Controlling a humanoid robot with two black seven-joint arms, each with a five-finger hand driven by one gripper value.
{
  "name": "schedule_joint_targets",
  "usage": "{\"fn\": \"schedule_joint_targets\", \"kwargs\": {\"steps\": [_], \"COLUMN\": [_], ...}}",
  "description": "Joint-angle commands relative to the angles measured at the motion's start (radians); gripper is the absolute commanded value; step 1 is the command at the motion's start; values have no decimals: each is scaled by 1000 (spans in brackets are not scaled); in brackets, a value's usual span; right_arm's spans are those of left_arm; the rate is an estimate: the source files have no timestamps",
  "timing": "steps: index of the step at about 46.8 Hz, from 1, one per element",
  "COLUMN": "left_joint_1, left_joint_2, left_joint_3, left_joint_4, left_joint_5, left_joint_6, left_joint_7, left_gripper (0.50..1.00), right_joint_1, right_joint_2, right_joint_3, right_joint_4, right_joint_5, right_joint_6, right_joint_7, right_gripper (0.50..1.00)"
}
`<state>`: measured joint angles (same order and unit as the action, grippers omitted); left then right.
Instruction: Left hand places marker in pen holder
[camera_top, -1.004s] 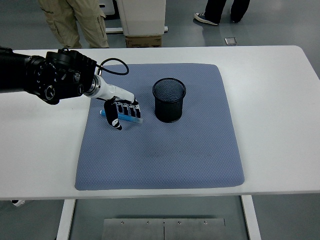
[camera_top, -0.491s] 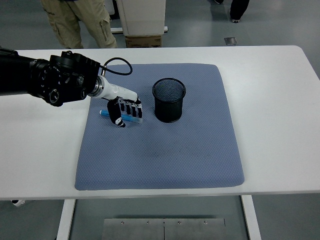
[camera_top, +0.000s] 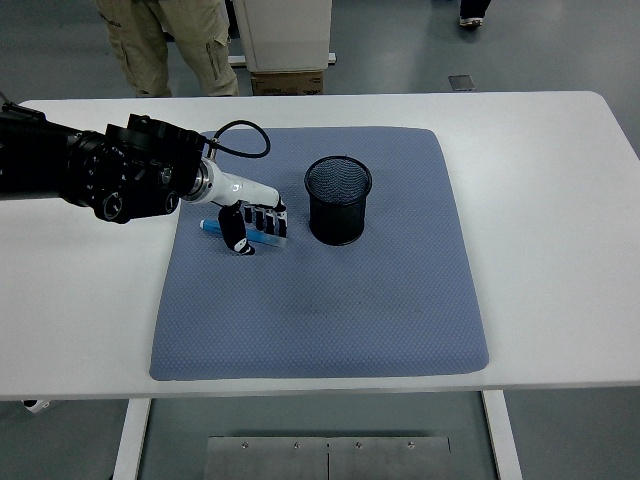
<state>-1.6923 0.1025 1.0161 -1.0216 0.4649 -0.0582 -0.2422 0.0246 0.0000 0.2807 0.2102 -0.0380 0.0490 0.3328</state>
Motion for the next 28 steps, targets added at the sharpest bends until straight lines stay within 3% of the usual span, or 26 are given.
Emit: {"fn": "schedule_joint_targets", "kwargs": {"steps": [1, 12, 28], "left_joint_1": [5, 5, -4], "left_joint_2": [-3, -1, 2], "left_joint_3": [2, 4, 4], "left_joint_4": [-8, -6, -5], "left_joint_5": [0, 0, 0], "left_joint_6": [20, 24, 26], "left_joint_7": [3, 15, 15], "left_gripper": [713, 675, 675], "right_joint_1": [0, 0, 0], "right_joint_2": [0, 0, 0], "right_joint_3": [0, 0, 0], "right_joint_4": [0, 0, 0], "right_joint_5": [0, 0, 0], "right_joint_6": [0, 0, 0], "right_joint_7": [0, 0, 0], "right_gripper": [1000, 1000, 1000]}}
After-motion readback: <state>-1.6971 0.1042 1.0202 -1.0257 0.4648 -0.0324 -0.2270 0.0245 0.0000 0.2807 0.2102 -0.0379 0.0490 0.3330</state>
